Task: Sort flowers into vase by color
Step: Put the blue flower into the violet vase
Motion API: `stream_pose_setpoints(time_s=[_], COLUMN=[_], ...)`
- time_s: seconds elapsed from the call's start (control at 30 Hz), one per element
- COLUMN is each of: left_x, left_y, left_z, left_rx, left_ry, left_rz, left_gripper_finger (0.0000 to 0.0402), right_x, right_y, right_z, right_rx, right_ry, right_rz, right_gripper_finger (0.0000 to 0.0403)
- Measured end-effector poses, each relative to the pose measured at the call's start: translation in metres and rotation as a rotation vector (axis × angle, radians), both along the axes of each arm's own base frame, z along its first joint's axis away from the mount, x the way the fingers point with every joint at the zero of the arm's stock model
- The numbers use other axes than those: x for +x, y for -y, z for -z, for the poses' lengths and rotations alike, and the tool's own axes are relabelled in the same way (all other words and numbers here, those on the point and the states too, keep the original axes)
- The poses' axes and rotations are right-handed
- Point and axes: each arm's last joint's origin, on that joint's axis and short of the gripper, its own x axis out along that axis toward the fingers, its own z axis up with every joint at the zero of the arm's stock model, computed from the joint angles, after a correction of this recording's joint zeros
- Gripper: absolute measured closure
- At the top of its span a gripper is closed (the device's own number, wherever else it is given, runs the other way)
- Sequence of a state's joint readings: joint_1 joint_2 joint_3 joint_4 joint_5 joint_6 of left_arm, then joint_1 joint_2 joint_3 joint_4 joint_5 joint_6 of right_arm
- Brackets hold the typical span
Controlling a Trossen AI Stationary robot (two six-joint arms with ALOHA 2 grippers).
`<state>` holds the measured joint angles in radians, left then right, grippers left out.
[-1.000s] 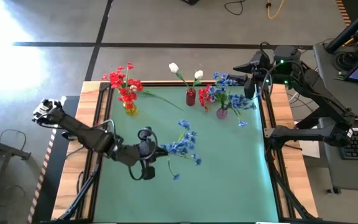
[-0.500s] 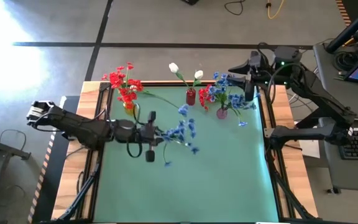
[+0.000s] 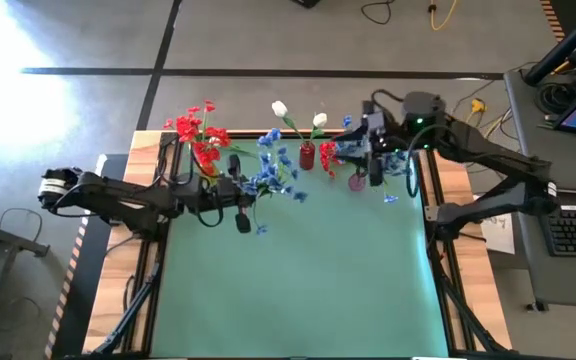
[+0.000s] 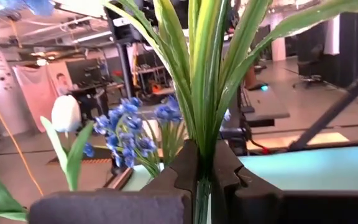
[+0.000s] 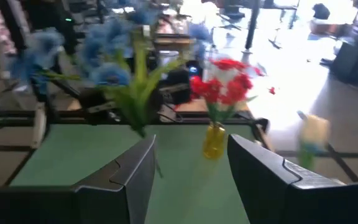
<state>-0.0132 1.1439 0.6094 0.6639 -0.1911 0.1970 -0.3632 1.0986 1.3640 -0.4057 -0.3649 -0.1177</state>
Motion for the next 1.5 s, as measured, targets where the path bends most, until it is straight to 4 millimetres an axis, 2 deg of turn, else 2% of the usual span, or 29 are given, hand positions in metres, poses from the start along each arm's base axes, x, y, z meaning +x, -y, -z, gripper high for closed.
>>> stream_pose_setpoints(time_s=[0.23,0.47,0.67,1.13,1.5], left_x=[0.006,0.026,0.039,0.044,0.044], left_y=[-0.002,-0.002,-0.004,-0.006,-0.007], left_z=[-0.016,-0.017,-0.014,-0.010,-0.010], left_rx=[-0.007,-0.021,-0.022,-0.049,-0.049], left_ry=[0.078,0.058,0.079,0.116,0.118], left_rz=[-0.008,-0.007,-0.014,-0.020,-0.027], left_gripper_finger=[0.0401,0.0401,0.0401,0.0401,0.0401], right_x=[0.040,0.058,0.065,0.092,0.095], right_y=[-0.016,-0.030,-0.036,-0.039,-0.039], right_z=[0.018,0.026,0.032,0.042,0.043], right_rx=[-0.037,-0.094,-0.091,-0.077,-0.057], right_ry=[-0.046,-0.055,-0.074,-0.014,-0.001], right_rz=[-0.007,0.044,0.017,-0.038,-0.034], right_gripper_finger=[0.0211,0.0211,0.0211,0.0211,0.0208])
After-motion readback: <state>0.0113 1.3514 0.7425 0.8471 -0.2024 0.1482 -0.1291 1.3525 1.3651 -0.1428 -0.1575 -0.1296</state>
